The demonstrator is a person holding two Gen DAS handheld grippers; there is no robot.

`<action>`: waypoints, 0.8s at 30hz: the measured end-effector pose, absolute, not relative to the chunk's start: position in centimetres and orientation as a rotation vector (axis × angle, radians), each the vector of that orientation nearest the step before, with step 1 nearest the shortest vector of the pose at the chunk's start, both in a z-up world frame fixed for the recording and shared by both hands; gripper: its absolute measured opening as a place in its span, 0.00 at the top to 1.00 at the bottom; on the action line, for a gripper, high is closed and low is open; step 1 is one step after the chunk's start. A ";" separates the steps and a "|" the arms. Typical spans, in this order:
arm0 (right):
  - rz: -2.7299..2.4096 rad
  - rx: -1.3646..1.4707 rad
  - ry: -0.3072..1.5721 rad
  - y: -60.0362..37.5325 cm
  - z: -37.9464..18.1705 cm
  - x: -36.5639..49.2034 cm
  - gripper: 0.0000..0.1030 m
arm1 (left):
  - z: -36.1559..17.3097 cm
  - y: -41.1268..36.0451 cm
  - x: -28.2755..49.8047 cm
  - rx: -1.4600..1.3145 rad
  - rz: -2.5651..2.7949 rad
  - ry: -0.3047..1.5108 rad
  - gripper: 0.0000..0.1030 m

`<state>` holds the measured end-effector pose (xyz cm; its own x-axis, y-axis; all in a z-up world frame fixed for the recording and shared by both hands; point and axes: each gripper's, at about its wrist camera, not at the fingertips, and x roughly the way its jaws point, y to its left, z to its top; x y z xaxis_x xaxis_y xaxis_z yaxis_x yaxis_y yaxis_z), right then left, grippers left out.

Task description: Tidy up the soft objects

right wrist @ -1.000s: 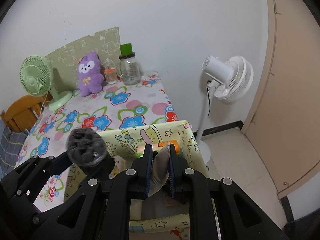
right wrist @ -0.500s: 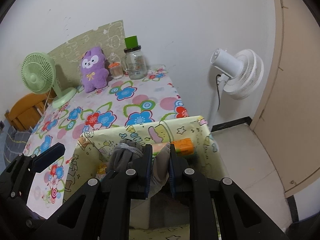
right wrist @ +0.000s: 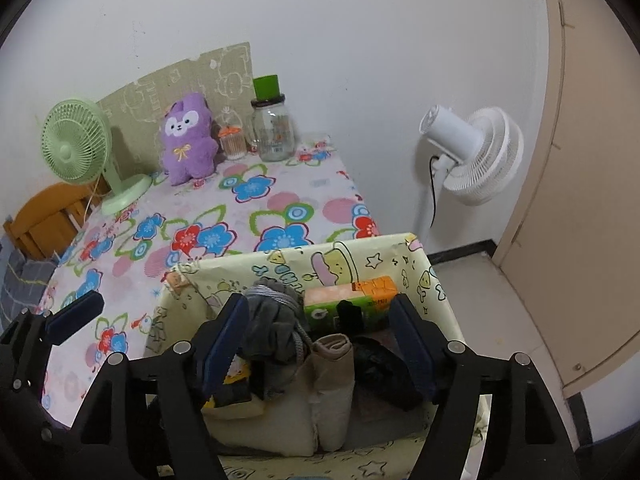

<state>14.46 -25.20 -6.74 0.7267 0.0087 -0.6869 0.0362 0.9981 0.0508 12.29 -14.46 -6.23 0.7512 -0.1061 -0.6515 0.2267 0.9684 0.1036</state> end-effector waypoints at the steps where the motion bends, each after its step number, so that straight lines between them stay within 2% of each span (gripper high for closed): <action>1: -0.012 0.059 0.756 -24.9 -6.6 14.3 0.22 | -6.1 -14.1 12.1 0.180 -0.178 0.696 0.06; 5: -0.007 0.050 0.740 -23.6 -5.9 13.4 0.17 | -5.6 -12.5 11.4 0.158 -0.166 0.688 0.05; 13: 0.012 0.043 0.681 -21.1 -4.2 11.1 0.13 | -4.0 -8.9 9.3 0.112 -0.132 0.654 0.00; 24: 0.021 0.033 0.598 -17.2 -1.6 7.4 0.09 | -2.0 -3.6 6.1 0.047 -0.102 0.604 0.00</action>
